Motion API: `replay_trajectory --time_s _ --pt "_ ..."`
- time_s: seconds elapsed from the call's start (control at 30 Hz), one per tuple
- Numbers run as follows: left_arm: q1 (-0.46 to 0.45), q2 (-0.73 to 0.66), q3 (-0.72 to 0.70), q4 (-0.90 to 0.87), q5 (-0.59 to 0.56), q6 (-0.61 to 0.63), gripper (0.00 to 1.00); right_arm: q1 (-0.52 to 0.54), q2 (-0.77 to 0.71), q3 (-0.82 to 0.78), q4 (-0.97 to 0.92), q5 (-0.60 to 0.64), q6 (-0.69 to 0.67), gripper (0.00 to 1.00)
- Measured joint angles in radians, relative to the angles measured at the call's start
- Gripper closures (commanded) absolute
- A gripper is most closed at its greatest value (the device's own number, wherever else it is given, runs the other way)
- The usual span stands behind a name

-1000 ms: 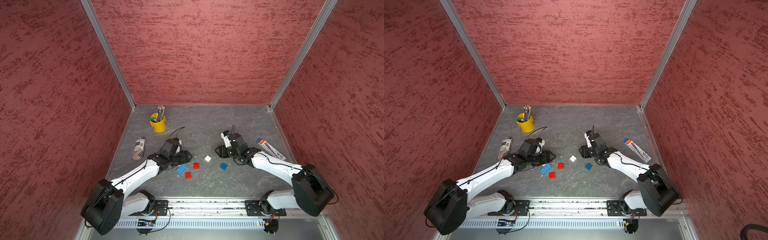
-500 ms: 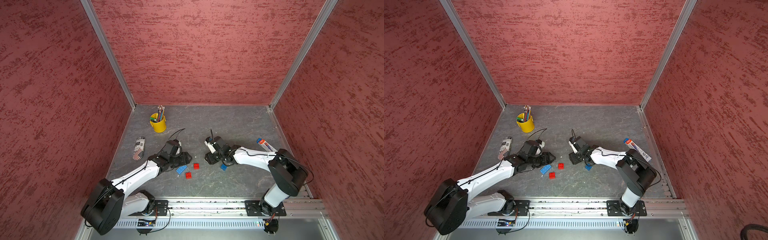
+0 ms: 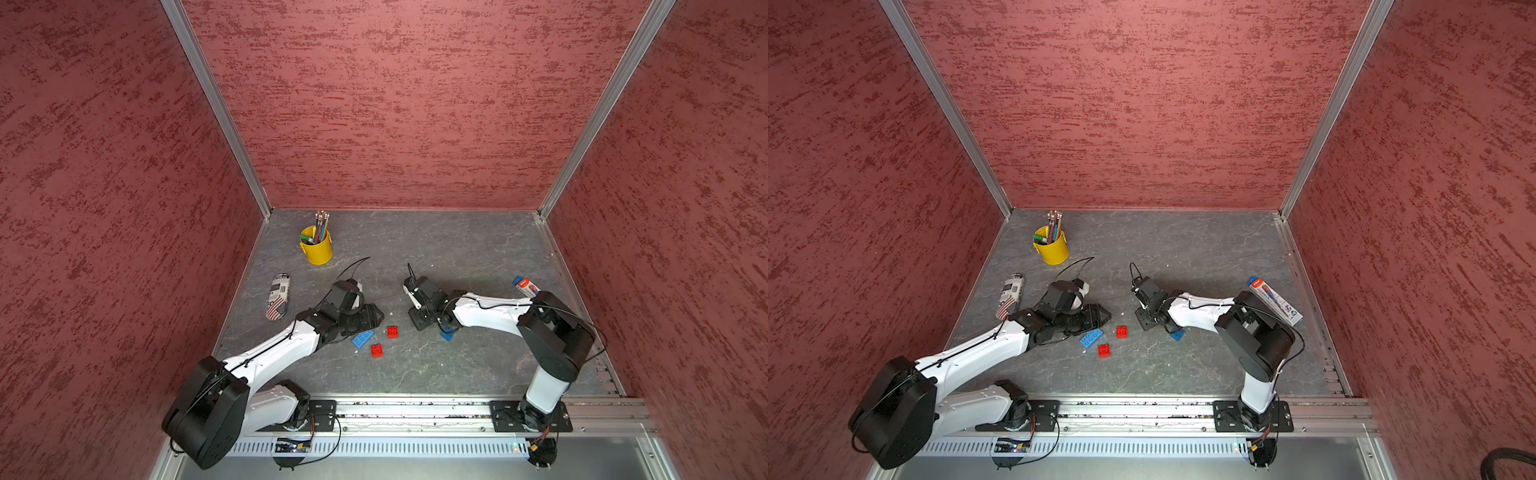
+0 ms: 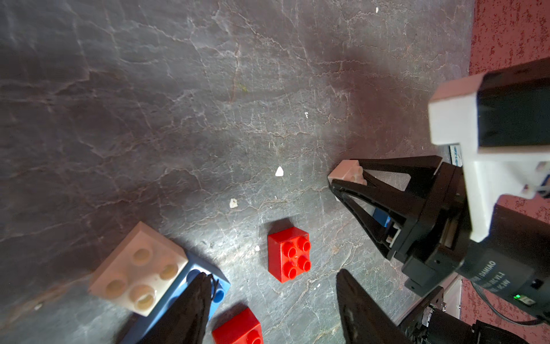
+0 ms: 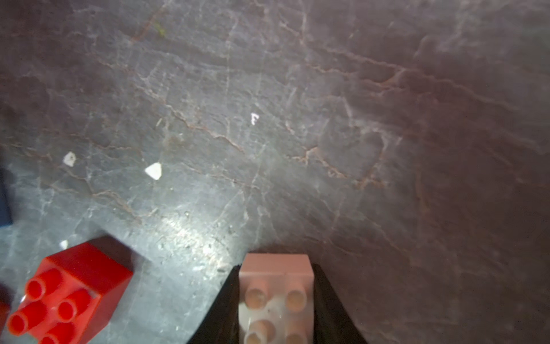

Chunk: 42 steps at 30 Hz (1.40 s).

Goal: Assemble the letter y with lego
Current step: Move the lego brick at the center of the board, then pick up the lego brick from the center of the board.

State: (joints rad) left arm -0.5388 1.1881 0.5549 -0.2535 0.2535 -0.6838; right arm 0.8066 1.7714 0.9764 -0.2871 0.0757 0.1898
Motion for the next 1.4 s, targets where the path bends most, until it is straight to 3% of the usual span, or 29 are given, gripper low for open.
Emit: replay_trajectory --time_s 0.3,0.5,0.6,1.0,1.4 --pt "0.0 0.055 0.001 0.022 0.003 0.006 0.32 -0.047 0.001 0.001 -0.002 0.061 -0.001 0.68" --pt "-0.001 0.077 0.022 0.022 0.01 0.019 0.32 -0.072 0.011 0.02 -0.003 0.083 0.003 0.47" --pt "-0.001 0.087 0.037 0.022 0.011 0.027 0.32 -0.072 0.009 0.021 -0.007 0.088 0.01 0.42" --pt "-0.012 0.126 0.082 0.023 0.029 0.053 0.32 -0.097 -0.241 -0.138 -0.043 0.069 0.09 0.36" --pt "-0.036 0.193 0.121 0.026 0.043 0.068 0.32 -0.093 -0.356 -0.298 -0.064 -0.038 0.168 0.38"
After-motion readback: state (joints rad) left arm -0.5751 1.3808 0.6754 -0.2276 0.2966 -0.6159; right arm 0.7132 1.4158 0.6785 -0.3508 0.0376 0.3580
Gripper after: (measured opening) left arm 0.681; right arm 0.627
